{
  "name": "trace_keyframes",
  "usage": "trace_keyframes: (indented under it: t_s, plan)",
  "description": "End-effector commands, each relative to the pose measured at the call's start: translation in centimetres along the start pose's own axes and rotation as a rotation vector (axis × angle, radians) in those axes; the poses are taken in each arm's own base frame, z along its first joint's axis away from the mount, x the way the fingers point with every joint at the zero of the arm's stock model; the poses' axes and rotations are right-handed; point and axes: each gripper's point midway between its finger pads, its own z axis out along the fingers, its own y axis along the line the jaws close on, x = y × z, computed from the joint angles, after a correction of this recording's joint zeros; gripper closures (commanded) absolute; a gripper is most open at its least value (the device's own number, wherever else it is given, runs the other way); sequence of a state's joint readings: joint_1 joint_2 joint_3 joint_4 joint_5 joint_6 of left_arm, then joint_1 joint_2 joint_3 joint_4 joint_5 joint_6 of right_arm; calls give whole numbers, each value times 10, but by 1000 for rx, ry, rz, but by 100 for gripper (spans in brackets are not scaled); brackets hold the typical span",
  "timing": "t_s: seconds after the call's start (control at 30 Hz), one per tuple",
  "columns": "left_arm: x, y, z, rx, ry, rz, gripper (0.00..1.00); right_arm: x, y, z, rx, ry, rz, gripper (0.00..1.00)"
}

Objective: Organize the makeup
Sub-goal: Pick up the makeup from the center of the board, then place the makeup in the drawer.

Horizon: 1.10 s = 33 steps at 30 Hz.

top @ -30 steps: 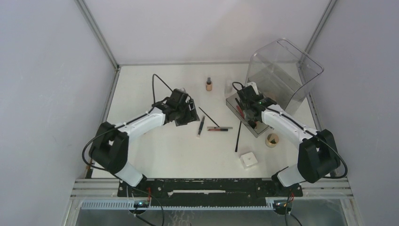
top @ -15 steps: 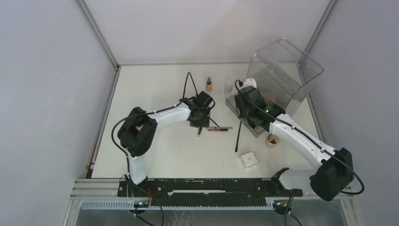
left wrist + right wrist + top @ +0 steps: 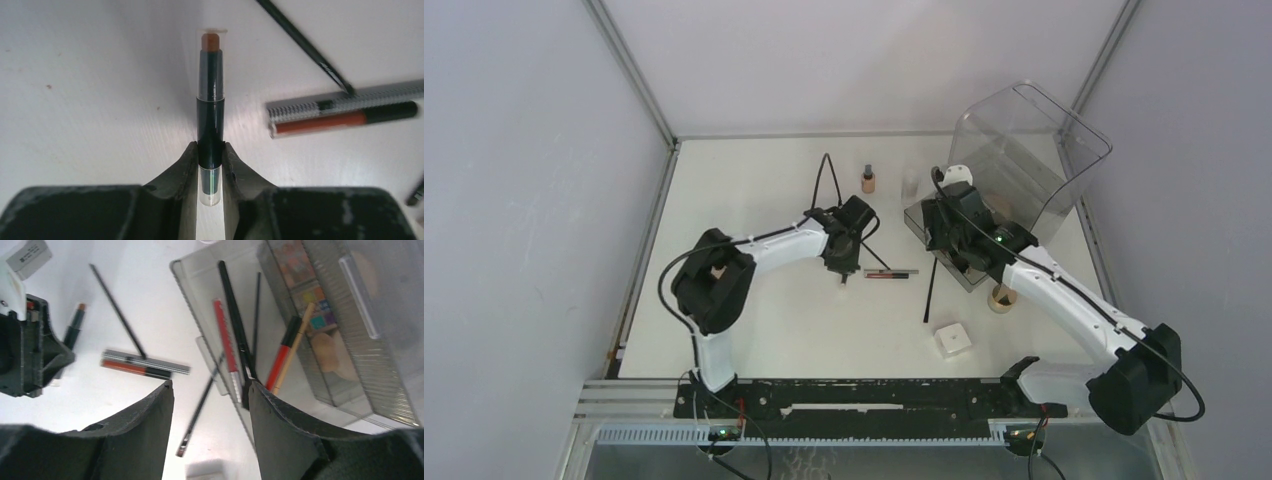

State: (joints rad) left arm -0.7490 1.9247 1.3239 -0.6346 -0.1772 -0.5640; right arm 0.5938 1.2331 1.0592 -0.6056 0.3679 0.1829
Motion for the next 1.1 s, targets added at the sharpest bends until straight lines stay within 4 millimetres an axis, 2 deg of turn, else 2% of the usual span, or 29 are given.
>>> trace_keyframes:
  t_s: [0.0,0.1,0.17,0.3,0.43,0.63,0.8,0.87,0.93,0.97,1.0,1.03,1.07]
  plan:
    - [-42,-23,-80,213,-210,18,80,-35,25,-21,-195,-115,169,36]
    - [-51,-51,-125,454,-299,75,80,-45,51,-30,-369,-136,292,35]
    - [-51,-64,-144,558,-332,108,81,-53,66,-34,-462,-151,374,33]
    - [-49,-80,-171,710,-374,124,82,-65,91,-41,-615,-163,498,27]
    - [-45,-89,-184,793,-379,119,84,-72,100,-44,-681,-176,572,25]
    - [-42,-93,-189,834,-371,109,84,-70,114,-35,-742,-125,613,25]
    - [-45,-94,-200,858,-401,112,84,-59,127,-22,-774,-59,653,33]
    - [-44,-94,-200,860,-400,114,84,-57,132,-19,-789,-45,658,43]
    - [-42,-93,-199,859,-396,117,83,-59,131,-19,-787,-50,663,65]
    - [-42,-93,-199,856,-396,118,81,-60,129,-18,-779,-59,662,78]
    - [-42,-92,-198,849,-394,115,75,-61,126,-18,-768,-73,654,95]
    - [-42,-90,-196,835,-393,112,61,-61,121,-18,-747,-83,639,100]
    - [-43,-87,-196,816,-397,109,51,-63,112,-19,-708,-106,625,100]
